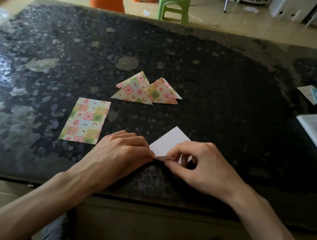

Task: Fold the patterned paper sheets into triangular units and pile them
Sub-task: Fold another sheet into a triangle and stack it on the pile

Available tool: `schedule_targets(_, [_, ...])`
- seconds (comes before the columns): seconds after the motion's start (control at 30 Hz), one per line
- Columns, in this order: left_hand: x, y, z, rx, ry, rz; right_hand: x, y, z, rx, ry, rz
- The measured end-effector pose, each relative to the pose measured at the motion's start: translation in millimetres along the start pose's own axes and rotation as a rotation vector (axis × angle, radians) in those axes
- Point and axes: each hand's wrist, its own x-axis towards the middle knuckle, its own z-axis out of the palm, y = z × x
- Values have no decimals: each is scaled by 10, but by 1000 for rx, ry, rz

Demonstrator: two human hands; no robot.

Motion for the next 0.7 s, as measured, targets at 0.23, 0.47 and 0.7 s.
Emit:
schedule_targets(0.23, [17, -45, -40, -73, -53, -69, 44, 79, -54, 113, -76, 108])
schedule_targets(0.47, [45, -28, -48, -199, -37, -219, 94, 123, 117, 97, 14, 171])
schedule_targets(0.7, [43, -107, -56, -190, -49, -297, 126, 166, 171, 109, 125, 205])
